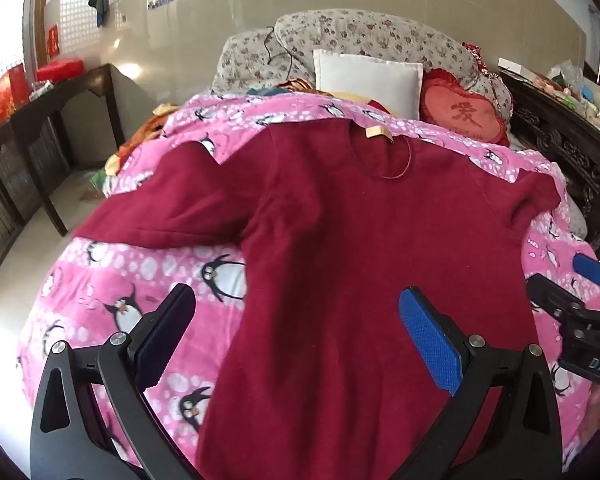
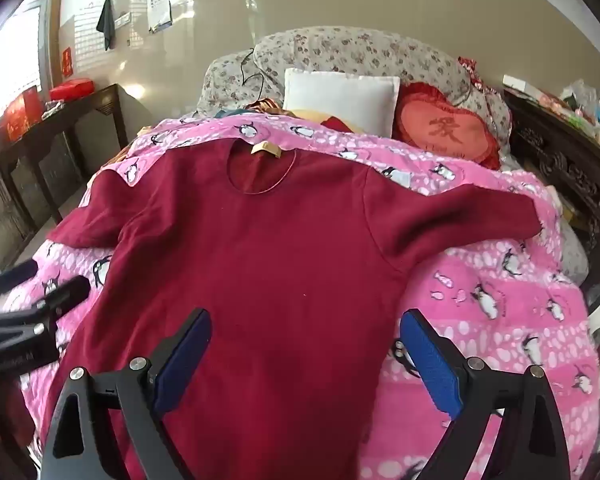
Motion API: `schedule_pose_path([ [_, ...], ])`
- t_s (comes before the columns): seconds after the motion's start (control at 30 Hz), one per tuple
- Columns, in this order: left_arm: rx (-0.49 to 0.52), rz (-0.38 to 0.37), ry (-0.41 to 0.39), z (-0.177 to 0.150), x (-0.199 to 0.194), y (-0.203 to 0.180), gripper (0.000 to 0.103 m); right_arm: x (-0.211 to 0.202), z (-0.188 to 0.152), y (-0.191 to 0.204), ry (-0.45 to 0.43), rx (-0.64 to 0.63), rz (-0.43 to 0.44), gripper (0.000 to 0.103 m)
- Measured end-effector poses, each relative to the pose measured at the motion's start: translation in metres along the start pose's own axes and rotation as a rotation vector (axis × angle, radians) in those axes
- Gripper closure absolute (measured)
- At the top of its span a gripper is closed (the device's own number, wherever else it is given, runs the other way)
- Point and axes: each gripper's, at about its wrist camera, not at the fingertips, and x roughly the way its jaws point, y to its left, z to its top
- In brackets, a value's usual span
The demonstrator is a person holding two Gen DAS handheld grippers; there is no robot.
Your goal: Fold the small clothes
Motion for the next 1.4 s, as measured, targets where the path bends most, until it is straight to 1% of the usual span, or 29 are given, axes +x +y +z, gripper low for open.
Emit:
schedule_pose_path([
  [0.23, 0.011, 0.019, 0.004, 0.002, 0.017, 0.003, 0.000, 0.029, 0.008, 0.007, 0.026, 0.017, -0.001, 0.009],
  [0.33, -0.004, 0.010, 0.022, 0.003, 0.024, 0.010, 0.001, 0.040, 0.011, 0.011, 0.038, 0.013, 0.002, 0.009],
  [0.4, -0.016, 0.008, 0.032, 0.006, 0.035, 0.007, 0.001, 0.047, 0.013, 0.014, 0.046, 0.009, 0.005, 0.009],
  [0.53, -0.036, 0.014, 0.040, 0.007, 0.042, 0.013, 0.000, 0.058, 0.017, 0.023, 0.056, -0.008, 0.011, 0.009],
  [0.6, -0.062, -0.001, 0.055, 0.007, 0.043, 0.016, 0.001, 0.063, 0.018, 0.027, 0.064, -0.011, 0.018, 0.009],
  [0.77, -0.075, -0.002, 0.009, 0.011, 0.046, 0.024, 0.001, 0.069, 0.021, 0.037, 0.065, -0.021, 0.026, 0.009],
  [0.9, -0.084, 0.011, 0.020, 0.014, 0.051, 0.033, 0.001, 0.074, 0.026, 0.047, 0.067, -0.046, 0.031, 0.009],
  [1.1, -0.122, 0.017, 0.027, 0.018, 0.057, 0.046, 0.001, 0.081, 0.034, 0.063, 0.059, -0.068, 0.044, 0.009],
  [1.17, -0.131, 0.024, 0.025, 0.018, 0.058, 0.052, 0.001, 0.084, 0.035, 0.067, 0.060, -0.068, 0.051, 0.009],
  [1.27, -0.146, 0.033, 0.046, 0.018, 0.061, 0.059, 0.001, 0.088, 0.035, 0.072, 0.067, -0.060, 0.069, 0.009],
  [1.4, -0.146, 0.050, 0.058, 0.018, 0.062, 0.062, 0.001, 0.091, 0.034, 0.077, 0.064, -0.058, 0.070, 0.009],
])
